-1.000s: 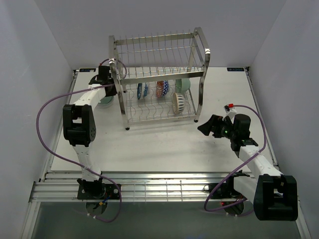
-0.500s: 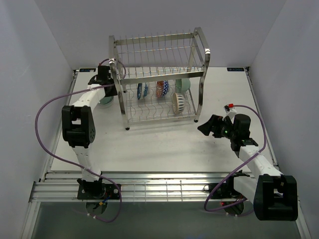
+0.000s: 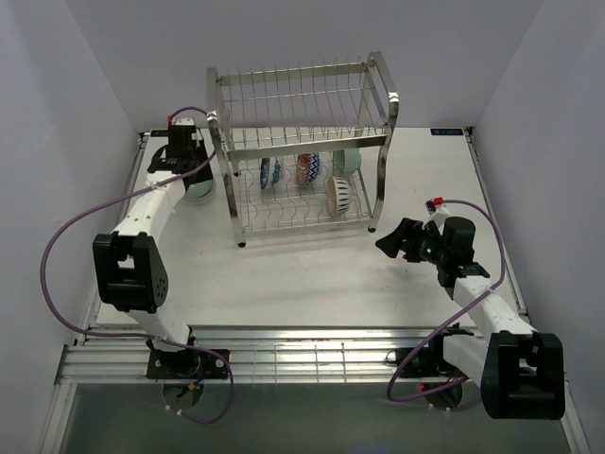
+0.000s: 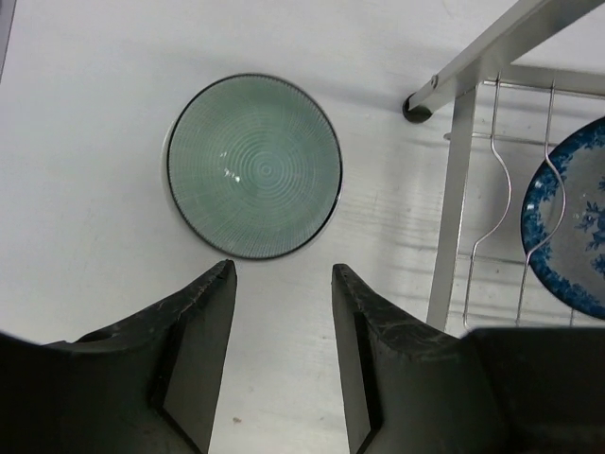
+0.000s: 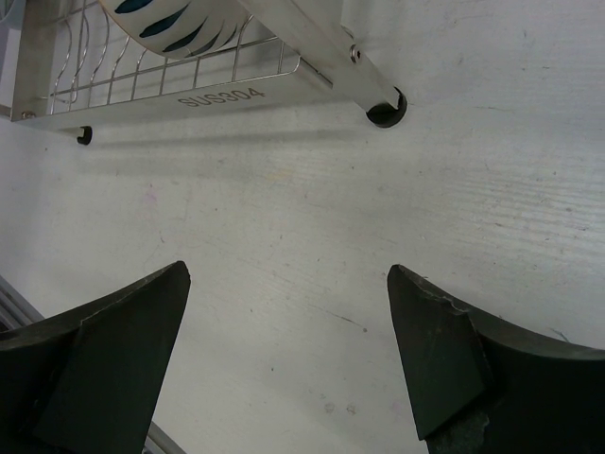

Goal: Unload the bowls from the dish rack

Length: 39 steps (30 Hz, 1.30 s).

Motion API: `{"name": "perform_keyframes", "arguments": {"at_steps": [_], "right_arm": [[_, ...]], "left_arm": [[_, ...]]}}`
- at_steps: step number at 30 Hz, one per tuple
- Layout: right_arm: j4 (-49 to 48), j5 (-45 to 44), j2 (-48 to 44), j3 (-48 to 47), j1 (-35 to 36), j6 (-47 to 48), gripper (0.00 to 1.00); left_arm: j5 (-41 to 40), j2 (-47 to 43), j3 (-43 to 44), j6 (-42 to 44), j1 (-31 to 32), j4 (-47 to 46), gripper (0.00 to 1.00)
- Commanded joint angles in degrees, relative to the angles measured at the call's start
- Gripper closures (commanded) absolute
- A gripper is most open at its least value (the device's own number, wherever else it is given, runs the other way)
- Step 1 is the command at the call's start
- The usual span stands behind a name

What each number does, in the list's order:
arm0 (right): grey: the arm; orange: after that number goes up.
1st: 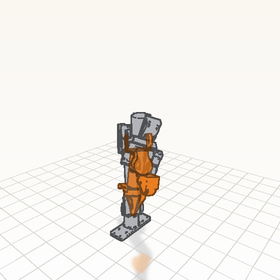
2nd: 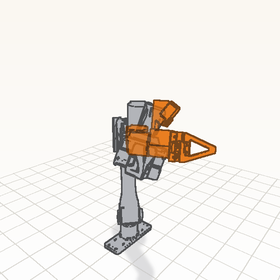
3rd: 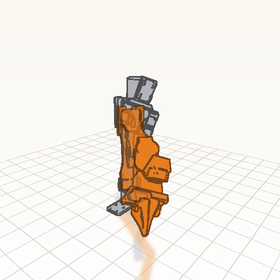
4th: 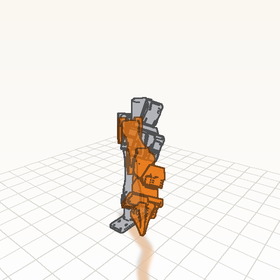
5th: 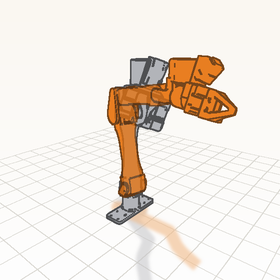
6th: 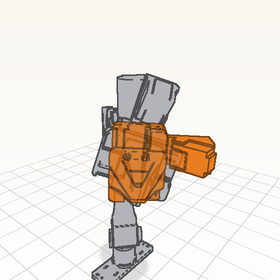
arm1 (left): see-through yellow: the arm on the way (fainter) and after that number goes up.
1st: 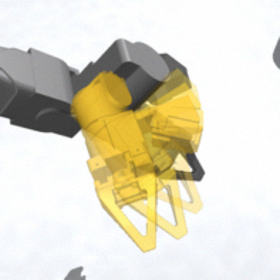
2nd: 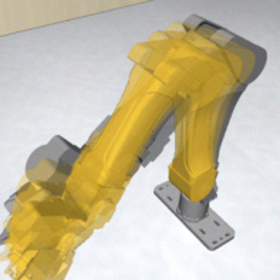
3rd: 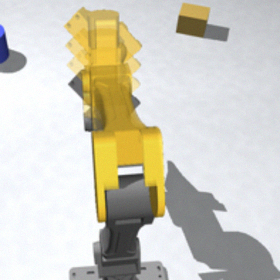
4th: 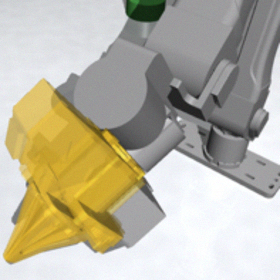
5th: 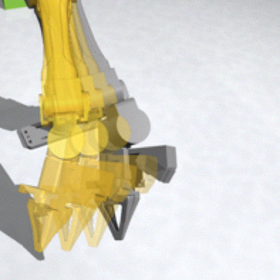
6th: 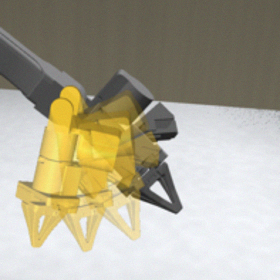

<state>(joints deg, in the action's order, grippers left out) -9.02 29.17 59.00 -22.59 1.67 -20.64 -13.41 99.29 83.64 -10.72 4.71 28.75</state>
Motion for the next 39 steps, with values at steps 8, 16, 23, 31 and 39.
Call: {"name": "perform_keyframes", "arguments": {"at_steps": [8,16,23,31,39], "right_arm": [[0.40,-0.43,0.76,-0.88,0.35,0.96,0.09],[-0.21,0.28,2.08,-0.79,0.44,0.60,0.07],[0.58,-0.43,1.29,-1.32,0.35,0.96,0.07],[0.58,-0.34,1.82,-1.49,0.44,0.69,0.07],[1.19,-0.96,0.06,-1.23,0.35,0.78,0.08]], "left_arm": [[8.82,-27.17,-17.61,-7.99,-1.37,1.14,0.44],[30.79,-49.08,-35.61,-15.02,-1.02,-8.17,0.45],[34.07,-56.30,-46.36,-18.45,3.89,-13.19,0.50],[20.12,-51.14,-48.75,-23.56,28.66,-24.25,0.50],[6.21,-30.42,-43.04,-26.19,45.38,-39.81,0.48]]}}
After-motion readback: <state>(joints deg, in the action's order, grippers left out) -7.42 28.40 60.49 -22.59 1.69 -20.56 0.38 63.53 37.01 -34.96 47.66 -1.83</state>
